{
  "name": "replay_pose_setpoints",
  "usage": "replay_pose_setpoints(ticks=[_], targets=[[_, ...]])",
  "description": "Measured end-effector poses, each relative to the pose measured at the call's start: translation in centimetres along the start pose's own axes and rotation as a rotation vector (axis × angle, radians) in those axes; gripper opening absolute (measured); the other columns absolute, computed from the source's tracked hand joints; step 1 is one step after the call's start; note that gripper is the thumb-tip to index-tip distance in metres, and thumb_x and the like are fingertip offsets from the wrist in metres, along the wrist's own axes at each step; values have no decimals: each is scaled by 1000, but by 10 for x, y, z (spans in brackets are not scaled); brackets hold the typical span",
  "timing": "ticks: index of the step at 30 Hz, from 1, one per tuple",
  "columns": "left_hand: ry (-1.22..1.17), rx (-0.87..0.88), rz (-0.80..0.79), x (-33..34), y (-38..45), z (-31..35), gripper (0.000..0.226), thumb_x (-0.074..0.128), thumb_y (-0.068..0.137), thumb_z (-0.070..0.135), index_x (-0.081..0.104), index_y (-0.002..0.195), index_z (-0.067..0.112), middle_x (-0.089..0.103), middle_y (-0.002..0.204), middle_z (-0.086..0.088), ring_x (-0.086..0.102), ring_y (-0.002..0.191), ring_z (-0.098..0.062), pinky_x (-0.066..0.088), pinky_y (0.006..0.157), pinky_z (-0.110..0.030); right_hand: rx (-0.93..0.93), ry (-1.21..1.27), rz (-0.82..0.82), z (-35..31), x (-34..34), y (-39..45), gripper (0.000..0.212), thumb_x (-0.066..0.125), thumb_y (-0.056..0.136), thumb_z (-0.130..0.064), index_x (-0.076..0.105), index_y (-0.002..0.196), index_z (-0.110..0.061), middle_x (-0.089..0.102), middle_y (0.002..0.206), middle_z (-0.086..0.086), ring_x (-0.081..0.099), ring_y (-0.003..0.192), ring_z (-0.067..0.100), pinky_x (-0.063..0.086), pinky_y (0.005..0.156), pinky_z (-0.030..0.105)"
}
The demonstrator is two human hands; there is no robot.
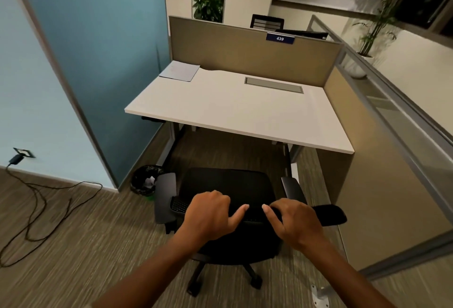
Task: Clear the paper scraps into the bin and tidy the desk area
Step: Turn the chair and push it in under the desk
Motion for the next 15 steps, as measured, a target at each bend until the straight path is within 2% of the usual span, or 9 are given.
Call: replay_pose_setpoints(ticks=[7,12,15], targets=[[-9,73,19,-4,31,-23,79,21,90,77,42,42,17,37,35,4,35,29,-11,19,36,-21,65,-12,42,-9,3,31,63,21,92,-63,67,76,-24,60,65,-7,56,56,8,51,53,26],[0,120,-2,3,55,-35,80,22,91,75,46,44,15,35,36,4,32,30,-11,23,36,-23,122,-36,55,-5,10,50,58,23,92,-58,61,67,-22,55,61,-6,51,52,9,34,48,18],[-2,128,-5,7,73,-50,80,21,91,75,47,45,15,36,38,4,32,31,-11,25,37,-24,147,-21,47,-9,16,72,57,23,92,-58,58,64,-22,54,59,-5,50,51,9,31,47,18]])
Point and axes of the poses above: each hand's wrist, its own y-axis towards the middle knuckle, its own x-axis out of the palm, z = x × y, the point moved 7 cm from there along y, towards the middle knuckle
